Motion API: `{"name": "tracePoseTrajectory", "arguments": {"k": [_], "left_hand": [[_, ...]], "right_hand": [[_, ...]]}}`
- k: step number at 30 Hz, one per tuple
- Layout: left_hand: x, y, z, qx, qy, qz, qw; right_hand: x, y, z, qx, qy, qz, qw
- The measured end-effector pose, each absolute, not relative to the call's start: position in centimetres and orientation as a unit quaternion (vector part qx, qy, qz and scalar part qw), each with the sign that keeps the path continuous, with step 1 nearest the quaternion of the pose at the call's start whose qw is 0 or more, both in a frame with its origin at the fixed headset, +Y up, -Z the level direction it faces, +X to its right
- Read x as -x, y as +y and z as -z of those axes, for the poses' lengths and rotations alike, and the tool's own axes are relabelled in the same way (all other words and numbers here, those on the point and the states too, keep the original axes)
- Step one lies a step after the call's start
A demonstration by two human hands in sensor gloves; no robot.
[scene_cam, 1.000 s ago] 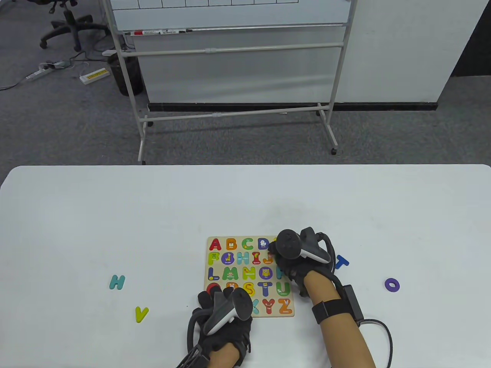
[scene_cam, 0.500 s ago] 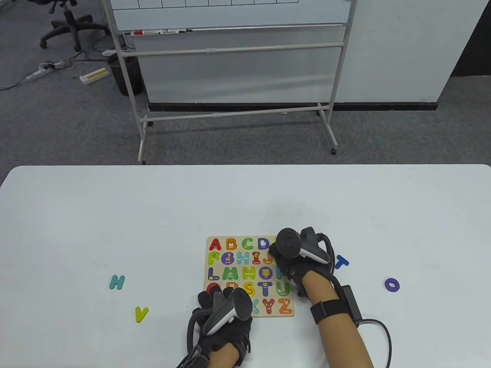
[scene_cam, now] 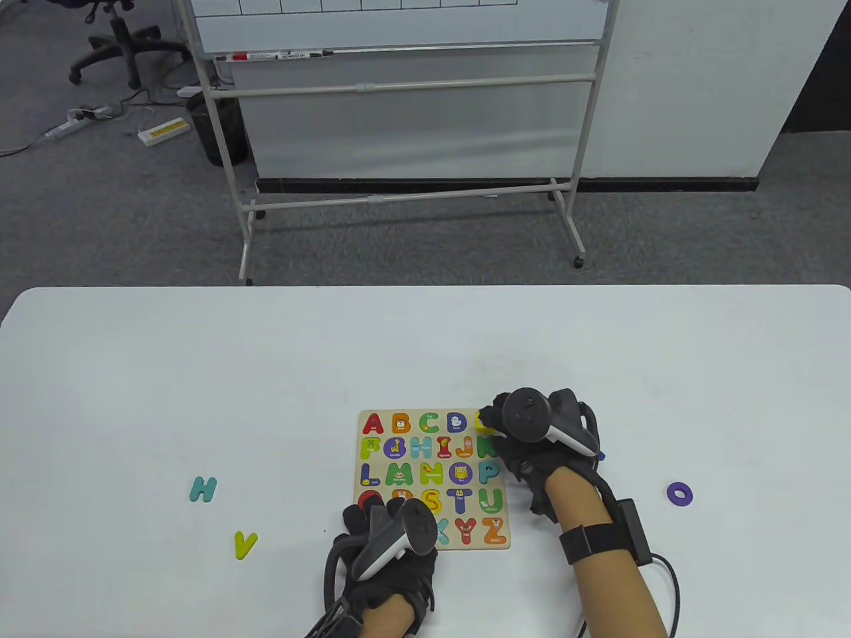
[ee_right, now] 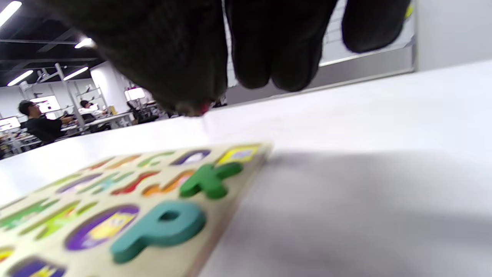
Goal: Hold alphabet puzzle board and insert letter blocks into matching slots
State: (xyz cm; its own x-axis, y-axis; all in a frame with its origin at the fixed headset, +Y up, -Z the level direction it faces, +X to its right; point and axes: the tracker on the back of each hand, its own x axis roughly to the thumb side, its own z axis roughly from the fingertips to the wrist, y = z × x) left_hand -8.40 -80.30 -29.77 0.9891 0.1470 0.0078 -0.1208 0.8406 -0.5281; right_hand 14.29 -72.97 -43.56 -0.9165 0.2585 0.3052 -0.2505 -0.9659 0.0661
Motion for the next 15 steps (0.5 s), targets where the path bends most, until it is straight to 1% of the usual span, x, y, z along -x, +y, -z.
{"name": "tracePoseTrajectory", "arguments": {"k": [4, 8, 11, 15], "left_hand": [[8.4, -80.3, 29.8, 0.273, -0.024, -0.069, 0.959], [8.4, -80.3, 29.8, 0.273, -0.024, -0.07, 0.959], [8.4, -80.3, 29.8, 0.273, -0.024, -0.071, 0.959], [8.4, -80.3, 29.8, 0.273, -0.024, -0.071, 0.959]], "right_hand": [[-17.3, -72.0, 42.8, -0.113, -0.006, -0.985, 0.133], [-20.5, -72.0, 42.0, -0.062, -0.018, -0.989, 0.133], [-23.3, -72.5, 41.2, -0.013, -0.009, -0.991, 0.136], [-26.3, -73.3, 40.3, 0.033, 0.028, -0.996, 0.073]]}}
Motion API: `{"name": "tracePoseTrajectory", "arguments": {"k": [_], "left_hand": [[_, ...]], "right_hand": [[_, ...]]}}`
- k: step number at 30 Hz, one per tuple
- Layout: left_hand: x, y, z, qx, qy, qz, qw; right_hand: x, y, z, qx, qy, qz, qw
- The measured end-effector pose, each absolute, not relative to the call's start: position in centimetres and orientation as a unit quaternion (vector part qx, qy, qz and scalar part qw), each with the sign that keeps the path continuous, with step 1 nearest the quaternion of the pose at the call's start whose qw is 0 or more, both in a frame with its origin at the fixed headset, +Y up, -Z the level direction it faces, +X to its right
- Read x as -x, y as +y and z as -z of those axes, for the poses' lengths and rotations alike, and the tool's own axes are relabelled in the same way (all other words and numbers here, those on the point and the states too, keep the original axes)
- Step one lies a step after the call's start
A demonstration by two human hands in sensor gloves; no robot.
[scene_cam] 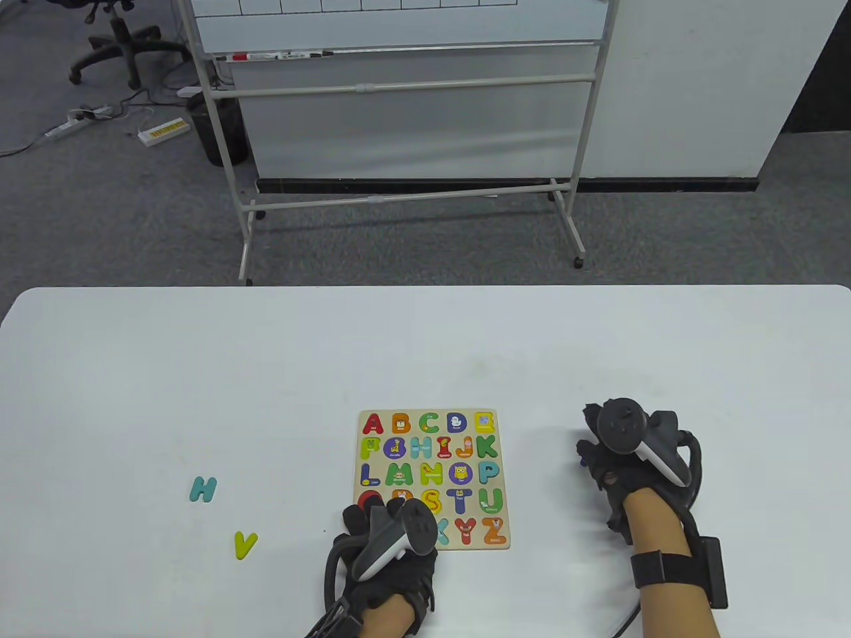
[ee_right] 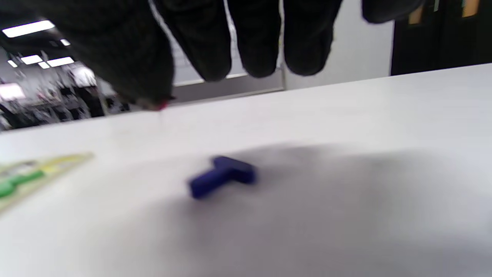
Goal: Hold alphabet puzzle board and insert letter blocks into matching slots
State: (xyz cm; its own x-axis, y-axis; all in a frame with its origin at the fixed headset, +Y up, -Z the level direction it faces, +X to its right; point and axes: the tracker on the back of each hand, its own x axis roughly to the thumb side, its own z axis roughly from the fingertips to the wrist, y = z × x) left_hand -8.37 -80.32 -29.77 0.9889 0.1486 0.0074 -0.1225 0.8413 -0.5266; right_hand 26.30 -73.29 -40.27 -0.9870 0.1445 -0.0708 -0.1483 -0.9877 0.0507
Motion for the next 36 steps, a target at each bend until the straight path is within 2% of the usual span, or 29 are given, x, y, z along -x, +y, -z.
{"name": "tracePoseTrajectory", "arguments": {"k": [3, 8, 16, 21, 24, 36], "left_hand": [[8.4, -80.3, 29.8, 0.273, -0.024, -0.072, 0.959], [8.4, -80.4, 29.8, 0.272, -0.024, -0.071, 0.959], [8.3, -80.4, 29.8, 0.272, -0.024, -0.068, 0.96], [8.3, -80.4, 29.8, 0.272, -0.024, -0.069, 0.96], [8.3, -80.4, 29.8, 0.272, -0.024, -0.069, 0.96], [8.3, -80.4, 29.8, 0.271, -0.024, -0.07, 0.96]], "right_hand": [[-28.1, -73.8, 39.4, 0.078, 0.047, -0.995, 0.031], [-30.3, -74.8, 38.6, 0.139, 0.102, -0.985, 0.022], [-31.8, -76.0, 37.8, 0.208, 0.125, -0.969, -0.039], [-32.4, -76.3, 37.5, 0.234, 0.147, -0.96, -0.036], [-32.6, -76.4, 37.4, 0.239, 0.139, -0.961, -0.005], [-32.4, -75.9, 37.5, 0.224, 0.073, -0.972, -0.002]]}}
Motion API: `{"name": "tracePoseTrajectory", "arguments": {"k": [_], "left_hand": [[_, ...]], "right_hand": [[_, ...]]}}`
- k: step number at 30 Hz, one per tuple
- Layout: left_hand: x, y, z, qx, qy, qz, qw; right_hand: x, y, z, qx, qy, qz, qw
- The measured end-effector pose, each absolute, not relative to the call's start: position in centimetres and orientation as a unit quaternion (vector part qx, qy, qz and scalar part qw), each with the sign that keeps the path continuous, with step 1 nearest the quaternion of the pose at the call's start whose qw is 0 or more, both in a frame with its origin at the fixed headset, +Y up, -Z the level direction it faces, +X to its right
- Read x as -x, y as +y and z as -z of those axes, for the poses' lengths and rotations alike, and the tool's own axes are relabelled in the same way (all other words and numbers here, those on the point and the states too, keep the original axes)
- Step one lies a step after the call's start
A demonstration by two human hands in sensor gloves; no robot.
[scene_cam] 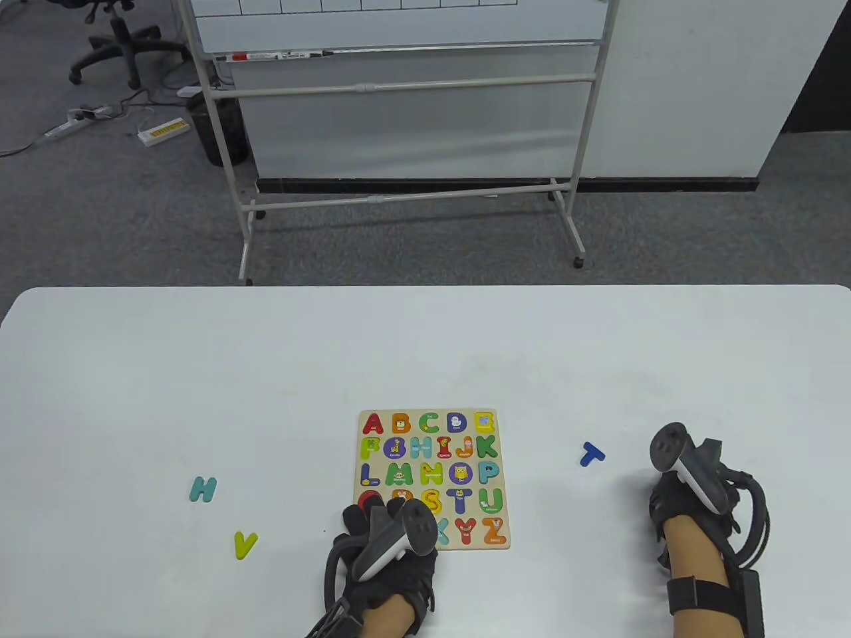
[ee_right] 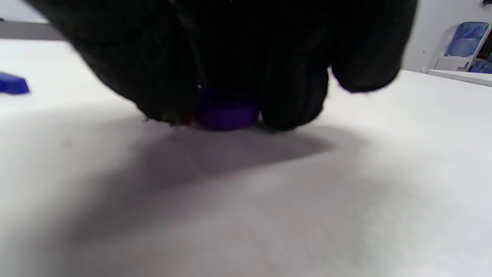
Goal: Hold alphabet puzzle board and insert letter blocks into matching slots
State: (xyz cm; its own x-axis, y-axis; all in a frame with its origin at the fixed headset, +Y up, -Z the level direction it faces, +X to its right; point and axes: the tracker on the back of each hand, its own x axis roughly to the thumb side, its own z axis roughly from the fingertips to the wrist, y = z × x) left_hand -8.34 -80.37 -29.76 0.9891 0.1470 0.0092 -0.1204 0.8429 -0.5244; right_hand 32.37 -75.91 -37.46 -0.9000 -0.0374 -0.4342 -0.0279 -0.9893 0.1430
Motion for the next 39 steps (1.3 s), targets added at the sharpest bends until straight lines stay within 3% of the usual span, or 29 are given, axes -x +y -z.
{"name": "tracePoseTrajectory", "arguments": {"k": [6, 11, 16, 27, 33, 39], "left_hand": [[8.3, -80.4, 29.8, 0.273, -0.025, -0.071, 0.959], [8.3, -80.4, 29.8, 0.273, -0.025, -0.072, 0.959], [8.3, -80.4, 29.8, 0.273, -0.024, -0.072, 0.959], [8.3, -80.4, 29.8, 0.272, -0.023, -0.071, 0.959], [8.3, -80.5, 29.7, 0.272, -0.024, -0.071, 0.959], [8.3, -80.5, 29.8, 0.273, -0.024, -0.072, 0.959]], "right_hand": [[-30.0, -74.1, 37.7, -0.176, -0.029, 0.983, -0.033], [-26.0, -72.7, 38.3, -0.113, 0.001, 0.986, -0.12], [-21.1, -72.1, 39.1, -0.036, 0.006, 0.991, -0.127], [-10.9, -74.5, 40.2, 0.143, -0.045, 0.982, -0.117], [-7.6, -75.1, 40.0, 0.208, -0.016, 0.975, -0.082], [-6.2, -75.7, 40.1, 0.227, -0.023, 0.972, -0.052]]}}
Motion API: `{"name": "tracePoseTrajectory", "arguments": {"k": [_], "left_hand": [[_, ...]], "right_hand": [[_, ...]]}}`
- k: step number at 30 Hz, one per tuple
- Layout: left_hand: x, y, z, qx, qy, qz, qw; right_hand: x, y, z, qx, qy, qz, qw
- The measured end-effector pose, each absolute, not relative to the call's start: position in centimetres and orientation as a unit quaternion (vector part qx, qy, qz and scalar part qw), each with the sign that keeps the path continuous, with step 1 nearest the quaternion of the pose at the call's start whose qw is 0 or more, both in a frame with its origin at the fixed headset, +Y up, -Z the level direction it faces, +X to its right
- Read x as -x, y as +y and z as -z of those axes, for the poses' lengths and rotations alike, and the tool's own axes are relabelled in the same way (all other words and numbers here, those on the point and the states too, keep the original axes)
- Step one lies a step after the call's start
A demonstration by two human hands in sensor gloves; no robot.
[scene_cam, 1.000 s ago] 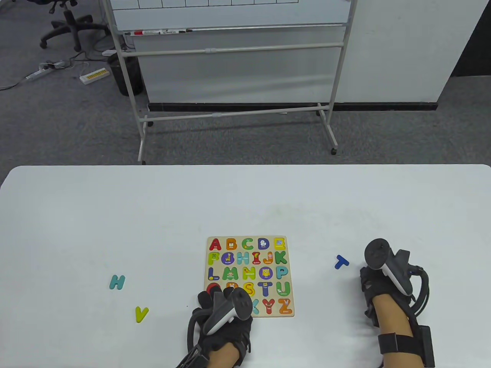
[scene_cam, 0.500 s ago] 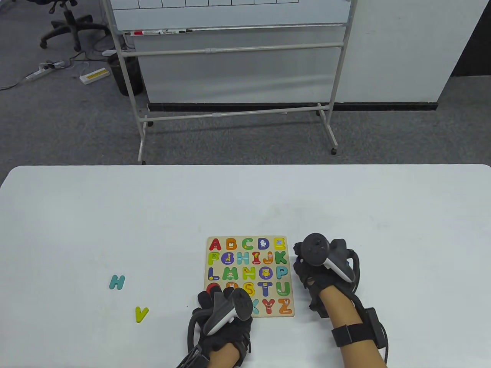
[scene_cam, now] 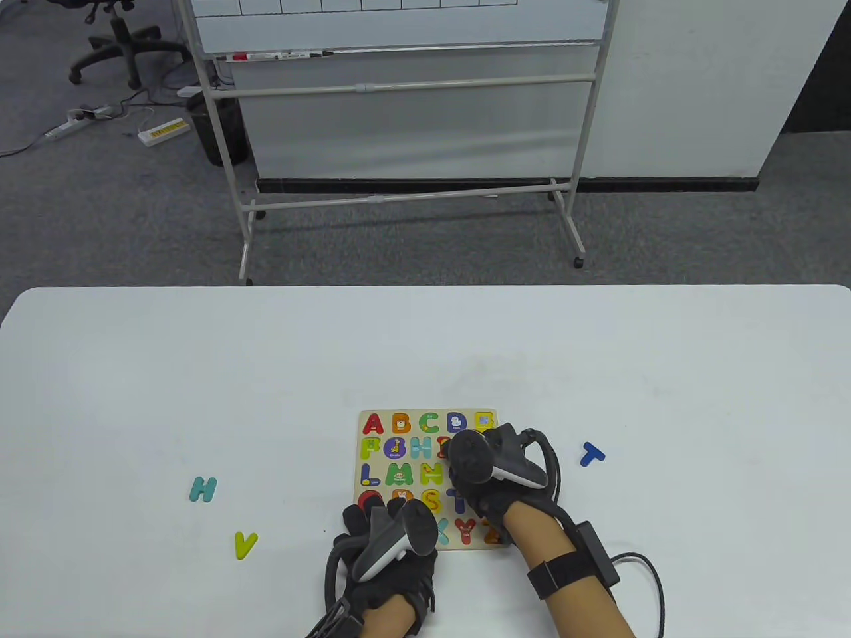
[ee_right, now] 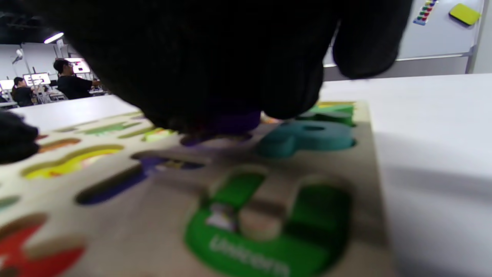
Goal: Hold alphabet puzzle board and insert letter blocks into matching slots
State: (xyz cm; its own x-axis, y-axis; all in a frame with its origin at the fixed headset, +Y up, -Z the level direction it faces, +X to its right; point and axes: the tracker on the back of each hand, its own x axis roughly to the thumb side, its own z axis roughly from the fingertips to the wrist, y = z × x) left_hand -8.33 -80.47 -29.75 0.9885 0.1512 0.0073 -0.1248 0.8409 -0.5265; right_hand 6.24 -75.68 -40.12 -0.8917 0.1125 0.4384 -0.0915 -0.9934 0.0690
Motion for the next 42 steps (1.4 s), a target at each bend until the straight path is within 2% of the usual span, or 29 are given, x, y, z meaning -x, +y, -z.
{"name": "tracePoseTrajectory", "arguments": {"k": [28, 31, 35, 37, 42], "left_hand": [[8.4, -80.5, 29.8, 0.275, -0.027, -0.079, 0.958], [8.4, -80.6, 29.8, 0.277, -0.027, -0.081, 0.957], [8.4, -80.5, 29.8, 0.277, -0.027, -0.08, 0.957], [8.4, -80.6, 29.8, 0.277, -0.027, -0.08, 0.957], [8.5, -80.5, 29.8, 0.278, -0.027, -0.082, 0.957]], "right_hand": [[-6.4, -76.1, 39.8, -0.229, -0.012, -0.971, 0.059], [-6.4, -75.9, 39.8, -0.225, 0.003, -0.973, 0.06], [-6.8, -75.0, 39.8, -0.228, 0.035, -0.971, 0.062], [-7.8, -73.5, 39.9, -0.21, -0.007, -0.972, 0.107], [-11.8, -70.3, 40.7, -0.149, -0.043, -0.977, 0.147]]}}
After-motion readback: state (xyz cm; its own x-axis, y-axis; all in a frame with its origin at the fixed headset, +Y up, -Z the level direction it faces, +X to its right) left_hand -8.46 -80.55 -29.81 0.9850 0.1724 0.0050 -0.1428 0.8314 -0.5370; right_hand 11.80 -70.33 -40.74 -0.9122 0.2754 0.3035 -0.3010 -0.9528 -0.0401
